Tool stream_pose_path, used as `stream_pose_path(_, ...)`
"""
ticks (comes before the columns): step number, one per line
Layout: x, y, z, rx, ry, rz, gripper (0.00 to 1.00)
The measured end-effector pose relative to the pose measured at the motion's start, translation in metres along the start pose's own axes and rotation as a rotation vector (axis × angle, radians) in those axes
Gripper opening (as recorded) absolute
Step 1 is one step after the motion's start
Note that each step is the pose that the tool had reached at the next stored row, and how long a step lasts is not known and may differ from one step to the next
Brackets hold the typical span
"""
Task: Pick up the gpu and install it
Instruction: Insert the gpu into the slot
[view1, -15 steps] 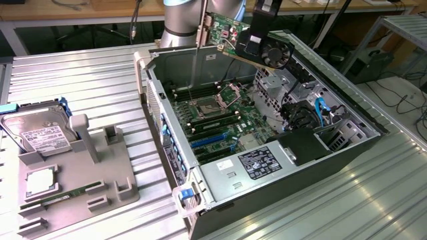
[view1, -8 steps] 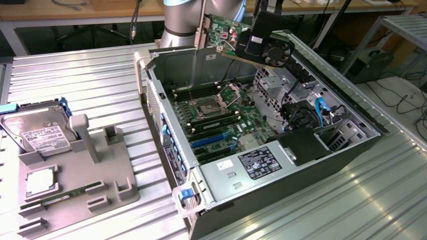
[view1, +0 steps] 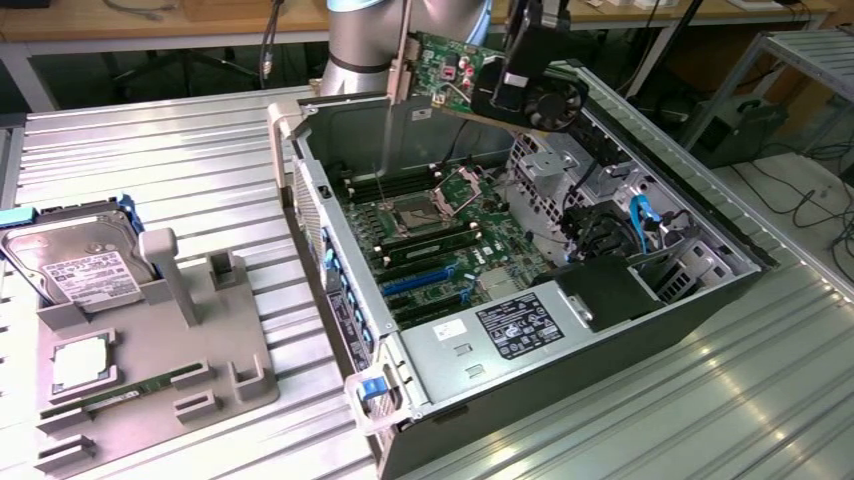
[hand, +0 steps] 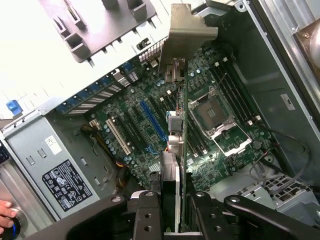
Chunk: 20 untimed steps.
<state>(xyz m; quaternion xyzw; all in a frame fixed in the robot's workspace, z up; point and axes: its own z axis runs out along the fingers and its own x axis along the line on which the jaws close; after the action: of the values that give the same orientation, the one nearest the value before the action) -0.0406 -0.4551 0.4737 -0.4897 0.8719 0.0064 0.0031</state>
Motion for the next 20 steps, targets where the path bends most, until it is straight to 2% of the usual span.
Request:
stream_pose_path(6, 0.0000, -0.0001, 0.0000, -0.0006, 0.0003, -0.048, 0.27)
stream_pose_path(20, 0.0002, -0.0001, 0.0000, -0.0013, 0.0008, -0.107, 0.27)
